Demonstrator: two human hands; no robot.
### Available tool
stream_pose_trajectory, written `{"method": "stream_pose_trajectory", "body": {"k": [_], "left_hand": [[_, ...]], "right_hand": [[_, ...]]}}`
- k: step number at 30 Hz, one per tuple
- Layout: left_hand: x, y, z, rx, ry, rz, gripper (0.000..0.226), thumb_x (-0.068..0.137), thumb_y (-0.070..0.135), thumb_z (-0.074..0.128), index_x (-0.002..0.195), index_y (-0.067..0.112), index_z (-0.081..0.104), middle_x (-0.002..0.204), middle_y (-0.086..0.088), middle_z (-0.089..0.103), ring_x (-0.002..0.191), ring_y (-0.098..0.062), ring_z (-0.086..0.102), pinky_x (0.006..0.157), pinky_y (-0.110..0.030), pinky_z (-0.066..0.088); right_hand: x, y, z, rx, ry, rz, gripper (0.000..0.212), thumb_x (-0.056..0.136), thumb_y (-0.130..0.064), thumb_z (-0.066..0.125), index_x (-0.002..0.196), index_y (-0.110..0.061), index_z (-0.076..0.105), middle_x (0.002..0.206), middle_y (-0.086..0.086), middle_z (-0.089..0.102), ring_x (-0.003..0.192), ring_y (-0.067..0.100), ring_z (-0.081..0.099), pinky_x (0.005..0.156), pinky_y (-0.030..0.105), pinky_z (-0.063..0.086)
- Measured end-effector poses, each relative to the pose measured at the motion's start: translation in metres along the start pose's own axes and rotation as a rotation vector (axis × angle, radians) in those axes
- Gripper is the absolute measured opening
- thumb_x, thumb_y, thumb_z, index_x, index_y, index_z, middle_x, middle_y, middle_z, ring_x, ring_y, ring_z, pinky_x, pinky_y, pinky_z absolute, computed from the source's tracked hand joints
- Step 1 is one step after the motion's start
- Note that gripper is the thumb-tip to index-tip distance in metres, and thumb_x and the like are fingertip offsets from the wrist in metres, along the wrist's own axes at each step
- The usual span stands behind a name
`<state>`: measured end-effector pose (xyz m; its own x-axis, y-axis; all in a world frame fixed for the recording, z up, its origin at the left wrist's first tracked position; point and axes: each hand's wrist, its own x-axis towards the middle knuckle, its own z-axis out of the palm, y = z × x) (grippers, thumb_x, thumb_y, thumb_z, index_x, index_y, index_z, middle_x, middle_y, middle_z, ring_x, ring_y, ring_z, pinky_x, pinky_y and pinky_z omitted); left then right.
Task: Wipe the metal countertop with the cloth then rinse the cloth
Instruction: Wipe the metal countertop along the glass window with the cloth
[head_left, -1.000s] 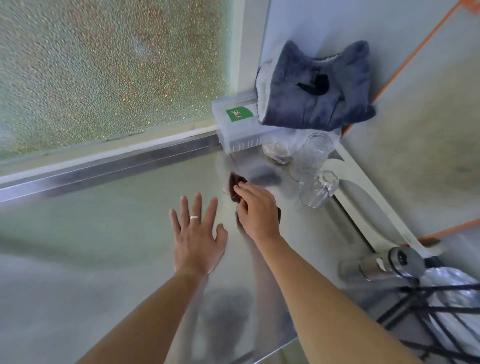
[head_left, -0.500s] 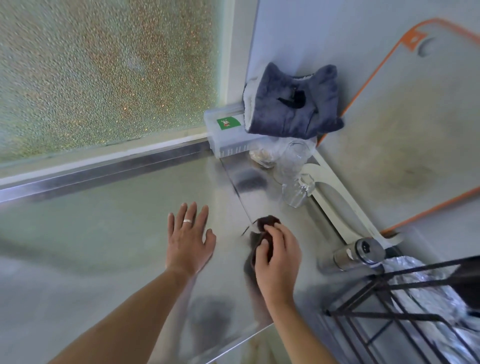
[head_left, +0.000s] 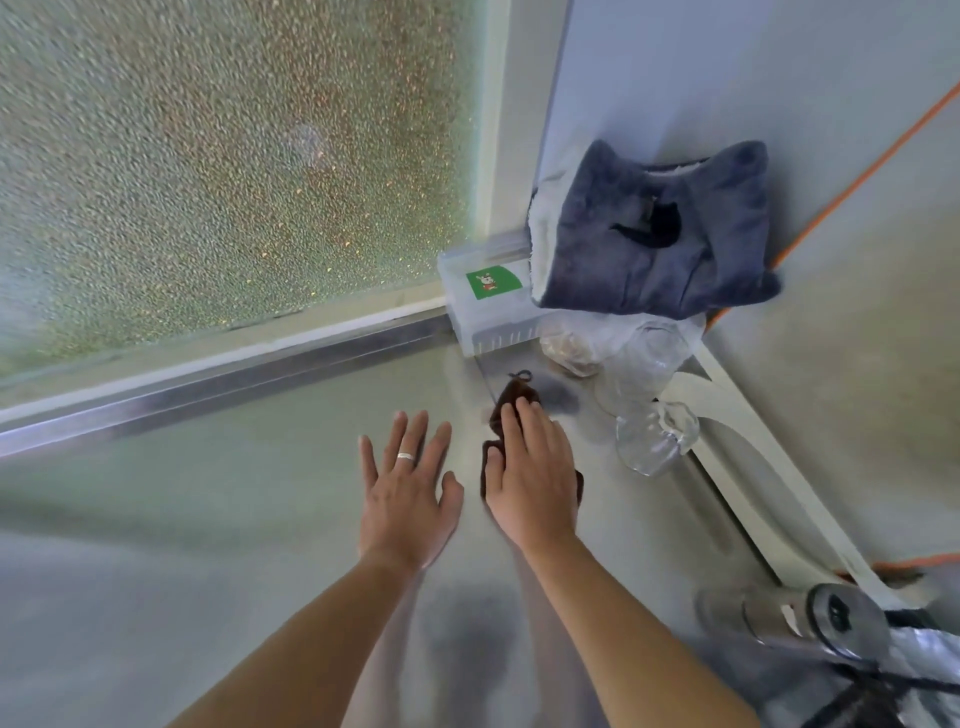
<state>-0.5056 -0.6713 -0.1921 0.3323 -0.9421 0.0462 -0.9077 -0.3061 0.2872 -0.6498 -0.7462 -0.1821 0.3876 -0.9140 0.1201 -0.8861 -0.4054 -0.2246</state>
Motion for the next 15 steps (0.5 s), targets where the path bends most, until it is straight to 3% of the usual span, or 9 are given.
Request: {"method": "stream_pose_trajectory", "body": {"k": [6, 15], "left_hand": [[0.016, 0.000, 0.010, 0.016, 0.018, -0.027, 0.062, 0.094, 0.040, 0.039, 0.155, 0.033, 0.034, 0.166, 0.004, 0.027, 0.158, -0.016, 0.006, 0.126, -0.056, 0.005], [0.022, 0.001, -0.001, -0.099, -0.029, -0.044, 0.058, 0.093, 0.036, 0.041, 0.150, 0.031, 0.044, 0.165, 0.006, 0.032, 0.157, -0.013, 0.009, 0.127, -0.051, -0.001]], "right_hand": [[0.073, -0.020, 0.019, 0.026, 0.006, -0.062, 0.055, 0.105, -0.033, 0.030, 0.154, -0.012, 0.040, 0.160, 0.008, 0.042, 0.151, 0.023, 0.032, 0.125, 0.043, 0.026], [0.080, -0.024, 0.018, -0.037, 0.040, -0.174, 0.048, 0.108, -0.030, 0.033, 0.151, -0.011, 0.045, 0.159, 0.007, 0.044, 0.150, 0.023, 0.036, 0.123, 0.043, 0.032]]}}
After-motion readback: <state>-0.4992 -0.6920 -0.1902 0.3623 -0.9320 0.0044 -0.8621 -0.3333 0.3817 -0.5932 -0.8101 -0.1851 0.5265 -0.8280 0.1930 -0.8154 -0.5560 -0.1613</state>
